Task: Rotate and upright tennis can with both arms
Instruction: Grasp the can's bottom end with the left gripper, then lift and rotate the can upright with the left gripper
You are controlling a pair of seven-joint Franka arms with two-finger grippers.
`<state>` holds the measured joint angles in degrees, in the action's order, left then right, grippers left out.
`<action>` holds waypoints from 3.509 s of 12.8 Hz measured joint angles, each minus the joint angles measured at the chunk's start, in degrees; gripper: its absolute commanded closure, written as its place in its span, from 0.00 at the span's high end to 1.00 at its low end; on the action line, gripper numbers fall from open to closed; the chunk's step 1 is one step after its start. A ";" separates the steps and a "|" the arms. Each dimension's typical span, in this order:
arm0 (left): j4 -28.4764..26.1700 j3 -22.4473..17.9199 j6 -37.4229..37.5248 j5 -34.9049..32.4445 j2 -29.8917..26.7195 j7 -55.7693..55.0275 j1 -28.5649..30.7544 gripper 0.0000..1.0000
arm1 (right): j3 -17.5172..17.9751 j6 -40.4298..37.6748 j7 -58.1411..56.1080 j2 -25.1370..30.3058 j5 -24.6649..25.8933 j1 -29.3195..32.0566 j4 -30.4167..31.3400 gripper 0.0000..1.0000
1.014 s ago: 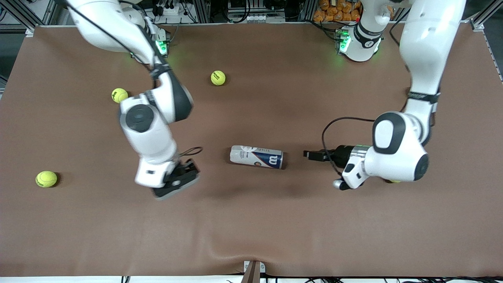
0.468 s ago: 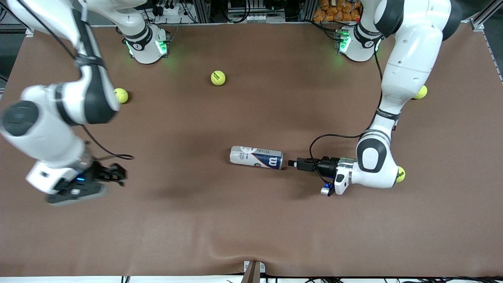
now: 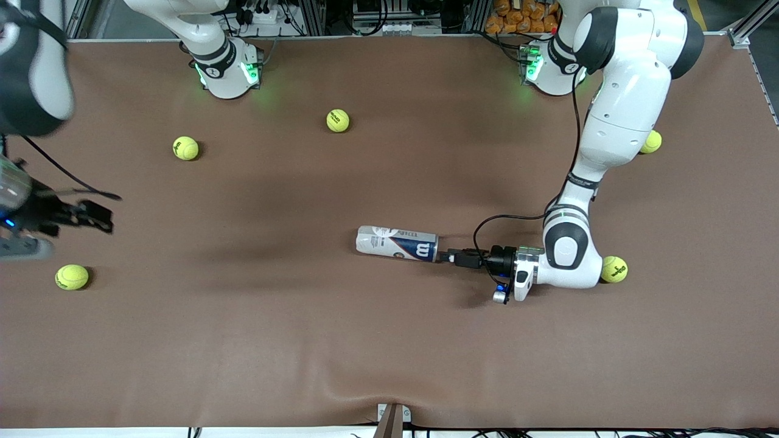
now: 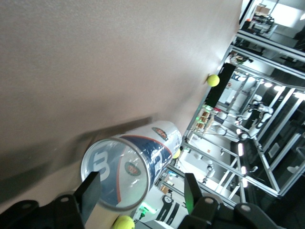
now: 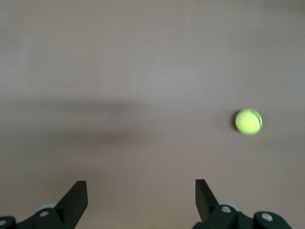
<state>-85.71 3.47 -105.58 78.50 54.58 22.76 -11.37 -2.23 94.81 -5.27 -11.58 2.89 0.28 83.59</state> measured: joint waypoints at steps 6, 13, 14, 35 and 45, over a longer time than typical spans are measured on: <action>0.11 0.35 0.01 3.71 1.18 1.11 -1.20 0.62 | 0.28 -9.21 0.06 7.51 -0.50 1.40 0.04 1.00; 0.08 0.93 0.08 4.97 1.51 1.37 -2.03 0.12 | 0.51 -12.12 0.07 9.67 -3.17 1.40 0.20 1.00; 0.06 1.08 0.08 5.03 1.55 1.77 -2.03 0.05 | 0.45 -12.38 0.09 9.67 -3.18 1.43 0.22 1.00; 6.74 1.65 -10.95 -39.83 -20.12 -50.75 -17.22 0.00 | 0.58 -13.28 0.08 9.70 -3.34 1.76 0.17 1.00; 12.86 -5.82 -11.89 -73.86 -17.60 -67.79 -37.39 0.00 | -5.33 -13.83 0.05 9.88 -3.46 -2.32 0.14 1.00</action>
<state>-72.85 -2.35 -117.47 4.65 36.98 -45.04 -48.75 -7.55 80.98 -5.22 -1.71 -0.57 -2.04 83.73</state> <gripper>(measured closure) 0.952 0.000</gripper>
